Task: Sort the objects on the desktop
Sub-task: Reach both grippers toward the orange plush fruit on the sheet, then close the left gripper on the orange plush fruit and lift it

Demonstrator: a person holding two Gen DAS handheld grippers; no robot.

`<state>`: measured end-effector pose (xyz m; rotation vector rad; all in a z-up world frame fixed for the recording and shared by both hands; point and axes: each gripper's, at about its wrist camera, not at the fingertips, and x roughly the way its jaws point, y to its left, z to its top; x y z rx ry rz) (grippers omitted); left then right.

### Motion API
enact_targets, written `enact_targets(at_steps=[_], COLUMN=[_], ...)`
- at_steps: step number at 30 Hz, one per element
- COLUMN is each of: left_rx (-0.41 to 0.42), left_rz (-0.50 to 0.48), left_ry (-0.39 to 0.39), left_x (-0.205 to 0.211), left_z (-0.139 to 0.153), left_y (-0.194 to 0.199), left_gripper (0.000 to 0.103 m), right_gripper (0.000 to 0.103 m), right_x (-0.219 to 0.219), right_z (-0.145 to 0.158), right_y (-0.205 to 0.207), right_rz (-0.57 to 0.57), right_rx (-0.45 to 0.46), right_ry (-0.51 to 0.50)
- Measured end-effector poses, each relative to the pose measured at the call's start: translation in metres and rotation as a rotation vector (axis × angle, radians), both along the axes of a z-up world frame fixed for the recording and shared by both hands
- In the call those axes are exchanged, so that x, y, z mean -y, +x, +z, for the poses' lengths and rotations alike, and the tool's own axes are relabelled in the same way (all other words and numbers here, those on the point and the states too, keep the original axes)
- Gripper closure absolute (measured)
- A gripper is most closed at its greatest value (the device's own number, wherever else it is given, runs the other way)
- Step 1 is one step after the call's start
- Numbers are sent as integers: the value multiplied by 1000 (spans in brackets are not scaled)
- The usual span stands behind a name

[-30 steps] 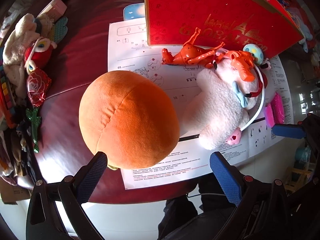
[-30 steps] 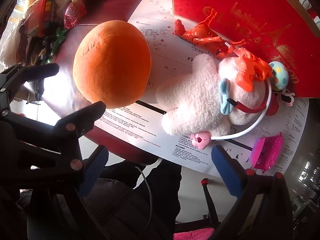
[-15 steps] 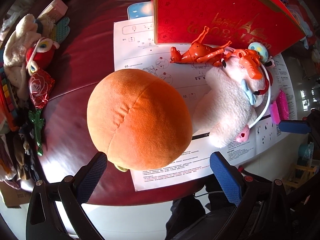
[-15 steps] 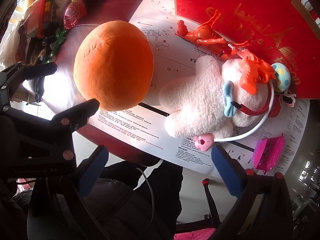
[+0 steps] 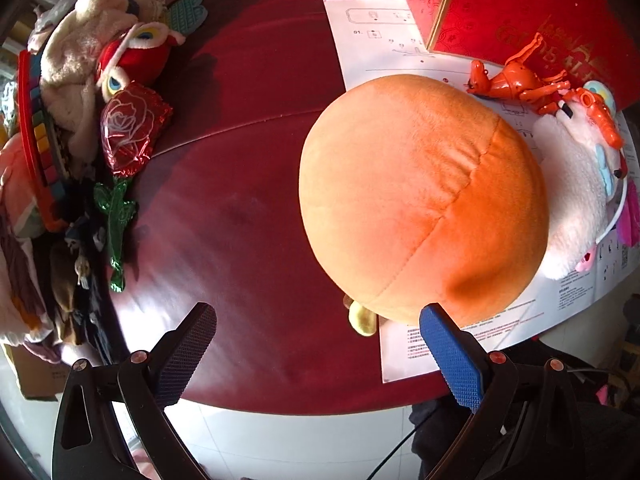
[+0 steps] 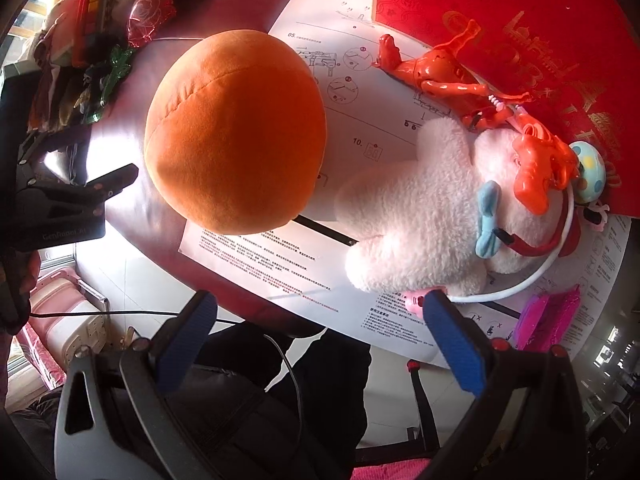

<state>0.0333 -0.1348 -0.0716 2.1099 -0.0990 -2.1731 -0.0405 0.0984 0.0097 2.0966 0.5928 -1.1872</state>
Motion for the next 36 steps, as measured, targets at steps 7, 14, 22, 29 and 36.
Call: enact_targets(at_steps=[7, 14, 22, 29, 36], left_rx=[38, -57, -140, -185, -154], left_rz=[-28, -213, -283, -280, -277], left_ry=[17, 101, 224, 276, 264], left_x=[-2, -56, -85, -97, -89], left_z=[-28, 1, 26, 32, 39], left_y=[-15, -63, -132, -159, -167], left_gripper=[11, 13, 13, 13, 13], right_gripper=[0, 0, 0, 0, 2], right_x=[31, 24, -8, 2, 15], right_z=[-13, -23, -29, -37, -64], right_y=[0, -20, -53, -66, -83], right_rz=[54, 32, -98, -146, -187], right_rx=[19, 9, -20, -32, -21], right_ry=[-15, 16, 41, -37, -82])
